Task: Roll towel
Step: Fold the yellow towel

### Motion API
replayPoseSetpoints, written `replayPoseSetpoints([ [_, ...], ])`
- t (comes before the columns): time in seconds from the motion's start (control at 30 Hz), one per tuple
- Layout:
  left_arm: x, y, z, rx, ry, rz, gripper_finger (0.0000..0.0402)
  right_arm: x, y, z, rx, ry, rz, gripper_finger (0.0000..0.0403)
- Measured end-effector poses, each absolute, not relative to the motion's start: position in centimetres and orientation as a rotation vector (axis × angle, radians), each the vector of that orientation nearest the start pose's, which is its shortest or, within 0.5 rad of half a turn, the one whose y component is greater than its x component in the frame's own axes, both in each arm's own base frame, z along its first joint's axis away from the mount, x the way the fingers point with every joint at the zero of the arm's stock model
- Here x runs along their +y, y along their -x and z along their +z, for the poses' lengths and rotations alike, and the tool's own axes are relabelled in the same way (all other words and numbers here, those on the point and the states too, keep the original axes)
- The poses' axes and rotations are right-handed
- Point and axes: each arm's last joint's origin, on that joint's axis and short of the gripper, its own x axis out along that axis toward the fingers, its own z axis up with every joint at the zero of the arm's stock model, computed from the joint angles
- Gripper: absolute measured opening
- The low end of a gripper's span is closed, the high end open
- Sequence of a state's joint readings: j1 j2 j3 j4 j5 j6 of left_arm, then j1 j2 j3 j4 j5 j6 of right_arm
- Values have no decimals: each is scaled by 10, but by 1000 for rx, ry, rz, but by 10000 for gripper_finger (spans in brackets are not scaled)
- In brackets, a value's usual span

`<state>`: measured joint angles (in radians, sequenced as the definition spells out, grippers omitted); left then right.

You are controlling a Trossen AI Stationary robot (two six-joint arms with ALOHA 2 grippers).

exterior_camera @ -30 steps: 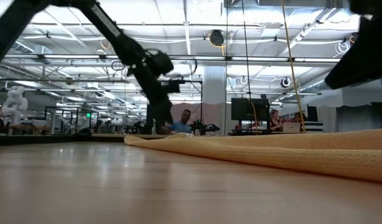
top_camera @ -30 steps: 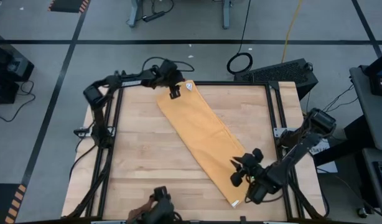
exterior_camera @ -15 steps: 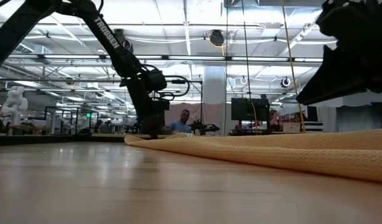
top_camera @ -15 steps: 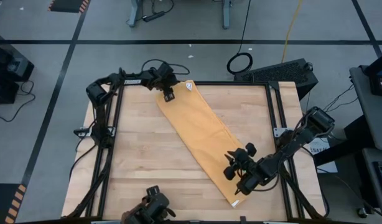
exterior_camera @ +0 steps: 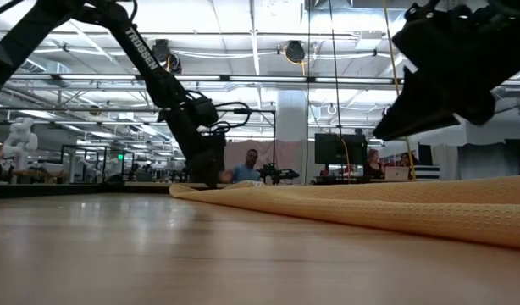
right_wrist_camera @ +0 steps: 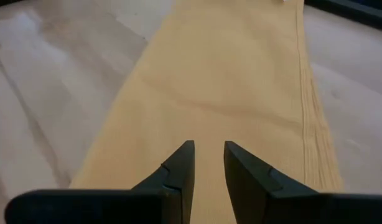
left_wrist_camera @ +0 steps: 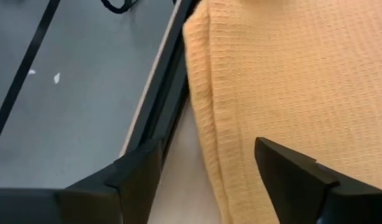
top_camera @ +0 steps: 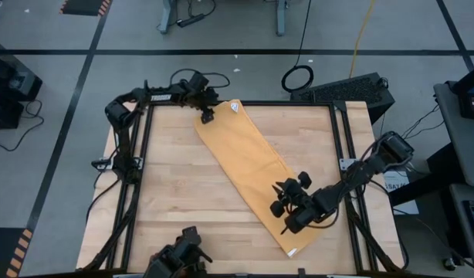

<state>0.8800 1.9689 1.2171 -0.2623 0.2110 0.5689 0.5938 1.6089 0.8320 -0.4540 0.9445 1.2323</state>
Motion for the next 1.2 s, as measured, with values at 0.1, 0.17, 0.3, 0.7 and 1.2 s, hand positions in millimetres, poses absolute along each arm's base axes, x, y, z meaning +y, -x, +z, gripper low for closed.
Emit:
replayPoseSetpoints([
  [0.1,302,-253,137,1012,9,324,270,129,-249,160,528,-259,-735,77],
  [0.17,305,-252,135,1008,3,318,268,125,-254,161,526,-232,-725,77],
  [0.3,308,-249,133,1001,3,309,247,118,-264,165,527,-153,-700,77],
  [0.7,294,-247,127,1096,148,295,174,92,-286,171,545,36,-681,77],
  [1.2,288,-260,127,1073,64,261,125,84,-288,172,578,117,-685,77],
])
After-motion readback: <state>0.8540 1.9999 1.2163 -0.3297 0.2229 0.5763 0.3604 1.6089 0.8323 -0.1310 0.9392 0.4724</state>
